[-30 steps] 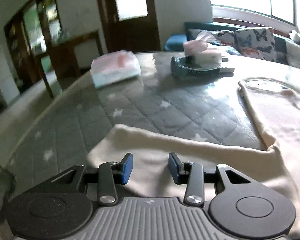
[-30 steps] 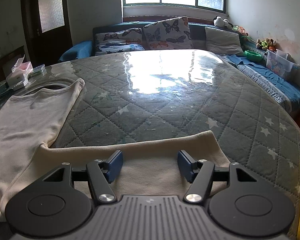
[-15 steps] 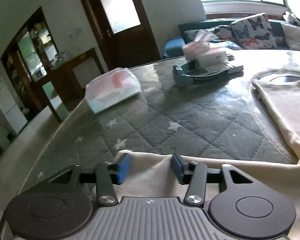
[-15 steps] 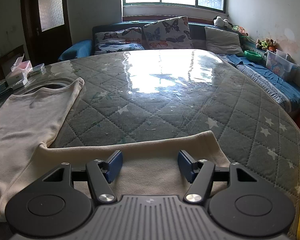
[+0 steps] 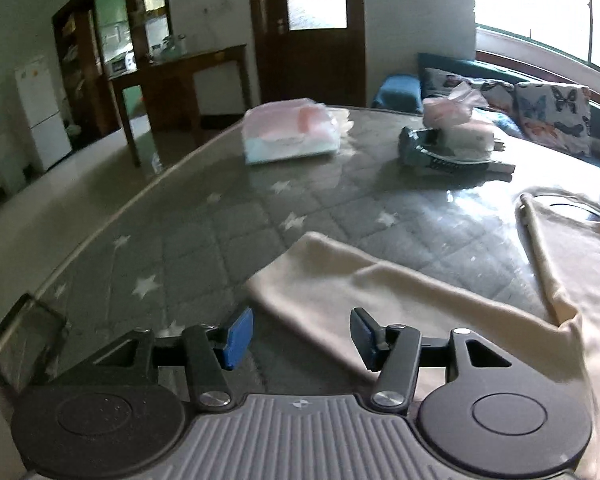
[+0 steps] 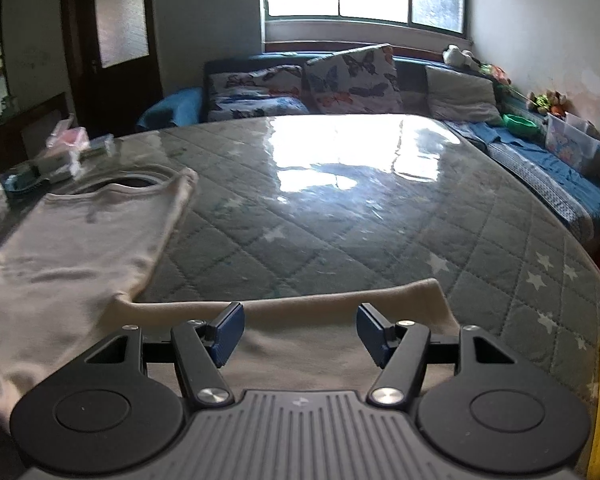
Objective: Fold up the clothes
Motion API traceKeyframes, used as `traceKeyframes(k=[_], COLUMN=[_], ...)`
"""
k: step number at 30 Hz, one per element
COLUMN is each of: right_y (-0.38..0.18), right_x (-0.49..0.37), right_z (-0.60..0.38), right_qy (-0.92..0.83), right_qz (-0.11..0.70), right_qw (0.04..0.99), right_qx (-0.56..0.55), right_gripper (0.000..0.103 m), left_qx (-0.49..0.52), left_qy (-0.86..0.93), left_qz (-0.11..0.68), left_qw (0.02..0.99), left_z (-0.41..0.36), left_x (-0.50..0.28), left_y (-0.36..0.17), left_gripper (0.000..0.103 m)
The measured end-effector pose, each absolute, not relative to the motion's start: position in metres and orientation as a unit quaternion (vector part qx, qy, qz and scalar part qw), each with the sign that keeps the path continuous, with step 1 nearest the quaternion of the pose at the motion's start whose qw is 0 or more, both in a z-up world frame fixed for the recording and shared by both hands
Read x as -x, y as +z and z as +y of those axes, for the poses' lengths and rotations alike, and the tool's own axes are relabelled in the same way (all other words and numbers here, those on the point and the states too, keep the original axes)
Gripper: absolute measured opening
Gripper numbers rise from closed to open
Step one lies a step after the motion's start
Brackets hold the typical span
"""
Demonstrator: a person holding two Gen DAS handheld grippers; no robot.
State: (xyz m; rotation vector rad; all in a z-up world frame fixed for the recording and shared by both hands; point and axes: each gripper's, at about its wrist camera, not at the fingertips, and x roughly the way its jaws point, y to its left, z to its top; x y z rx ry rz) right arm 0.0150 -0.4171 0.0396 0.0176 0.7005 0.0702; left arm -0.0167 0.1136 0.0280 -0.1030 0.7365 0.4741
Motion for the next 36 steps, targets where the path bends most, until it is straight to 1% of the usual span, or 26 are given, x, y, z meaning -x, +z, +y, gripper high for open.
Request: traceKeyframes(k=[8, 13, 18, 22, 24, 25, 26, 27, 28, 29, 31, 36], right_y=[0.063, 0.067, 0.065, 0.068, 0.071, 0.072, 0.073, 0.073, 0.073, 0.073, 0.073, 0.076], right_x=[-0.005, -0.008, -0.003, 0.004, 0.005, 0.005, 0.005, 0.005, 0.005, 0.005, 0.005, 0.008], right_z=[-0.367, -0.311, -0.269, -0.254, -0.251, -0.250, -0.250, -0.250, -0.250, -0.251, -0.252, -0.261], right_qy=[0.146, 0.217, 0.268, 0.289, 0.293, 0.295, 0.295, 0.295, 0.295, 0.295, 0.294, 0.288], right_qz=[0.333, 0.337, 0.339, 0.330, 0.327, 0.326, 0.325, 0.325, 0.325, 0.325, 0.325, 0.323], right_qw=[0.931, 0.915, 0.899, 0.895, 0.894, 0.894, 0.895, 0.895, 0.895, 0.895, 0.896, 0.899], right_qx=[0.010, 0.043, 0.072, 0.083, 0.083, 0.082, 0.082, 0.081, 0.081, 0.080, 0.079, 0.071], right_gripper=[0.064, 0.064, 0.064, 0.064, 0.064, 0.064, 0.064, 0.064, 0.064, 0.064, 0.064, 0.062], left_qx=[0.092, 0.122, 0.127, 0.151, 0.147, 0.143, 0.139, 0.139, 0.139, 0.142, 0.149, 0.133], left_qy=[0.248, 0.249, 0.249, 0.248, 0.249, 0.250, 0.250, 0.249, 0.248, 0.246, 0.240, 0.200], left_qz=[0.367, 0.361, 0.349, 0.338, 0.337, 0.337, 0.336, 0.335, 0.334, 0.333, 0.327, 0.290], left_qw=[0.892, 0.890, 0.895, 0.895, 0.896, 0.897, 0.897, 0.898, 0.899, 0.899, 0.902, 0.926], left_z=[0.125, 0.131, 0.133, 0.139, 0.140, 0.140, 0.140, 0.142, 0.143, 0.144, 0.145, 0.122], left_x=[0.010, 0.010, 0.014, 0.019, 0.018, 0.016, 0.014, 0.013, 0.011, 0.010, 0.010, 0.015], left_y=[0.021, 0.019, 0.018, 0.019, 0.019, 0.019, 0.018, 0.018, 0.018, 0.018, 0.021, 0.048], left_gripper=[0.056, 0.056, 0.052, 0.046, 0.045, 0.041, 0.033, 0.027, 0.015, 0.006, 0.003, 0.002])
